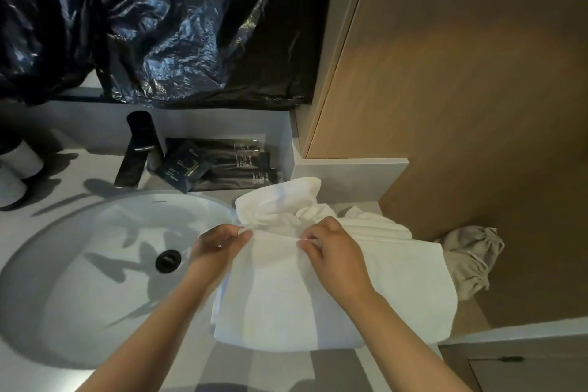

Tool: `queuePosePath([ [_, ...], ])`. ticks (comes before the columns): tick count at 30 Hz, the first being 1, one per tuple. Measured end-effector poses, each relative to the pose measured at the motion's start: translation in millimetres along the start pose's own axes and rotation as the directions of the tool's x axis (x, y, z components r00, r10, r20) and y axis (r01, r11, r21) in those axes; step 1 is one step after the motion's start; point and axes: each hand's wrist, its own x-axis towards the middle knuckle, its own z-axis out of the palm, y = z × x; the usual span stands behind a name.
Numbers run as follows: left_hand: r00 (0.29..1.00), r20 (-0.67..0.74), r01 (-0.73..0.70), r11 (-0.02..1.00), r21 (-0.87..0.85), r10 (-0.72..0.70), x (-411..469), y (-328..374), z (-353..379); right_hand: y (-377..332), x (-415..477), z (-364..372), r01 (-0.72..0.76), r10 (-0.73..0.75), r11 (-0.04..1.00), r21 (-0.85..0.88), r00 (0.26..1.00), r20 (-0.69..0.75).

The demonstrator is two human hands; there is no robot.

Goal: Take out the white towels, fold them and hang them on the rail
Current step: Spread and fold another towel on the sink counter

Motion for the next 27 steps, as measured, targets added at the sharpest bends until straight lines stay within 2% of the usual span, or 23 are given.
queuePosePath([
  [2,0.999,0.036,0.025,0.999,0.043,-0.027,3,3,-1,-2,5,-3,-0.015,0.015,1.000,-0.008,1.000,-0.014],
  [7,0.997,0.068,0.029,1.000,-0.004,-0.029,-1,0,-8,-3,19,-10,-0.046,0.046,0.999,-0.001,0.990,-0.135],
  [11,0.998,0.004,0.065,0.997,-0.041,-0.065,-3,5,-4,-1,32,2,-0.104,0.098,0.988,-0.111,0.993,-0.058],
  [13,0.998,-0.030,0.054,0.995,-0.079,-0.057,-3,5,-2,1,34,12,-0.124,0.112,0.978,-0.170,0.991,-0.079],
  [16,0.997,-0.065,0.019,0.986,-0.168,-0.030,-5,3,-1,6,31,22,-0.090,0.063,0.976,-0.199,0.989,-0.137],
  [19,0.995,-0.103,-0.031,0.987,-0.159,0.014,-8,1,-2,9,26,26,-0.047,0.026,0.984,-0.172,0.993,-0.118],
  [23,0.995,-0.101,-0.026,0.982,-0.186,0.007,-10,-9,-2,9,22,26,0.037,-0.057,0.991,-0.132,0.986,-0.156],
  [27,0.998,-0.070,-0.001,0.997,-0.076,-0.004,-10,-14,-5,8,19,23,0.068,-0.089,0.986,-0.151,0.986,-0.138],
])
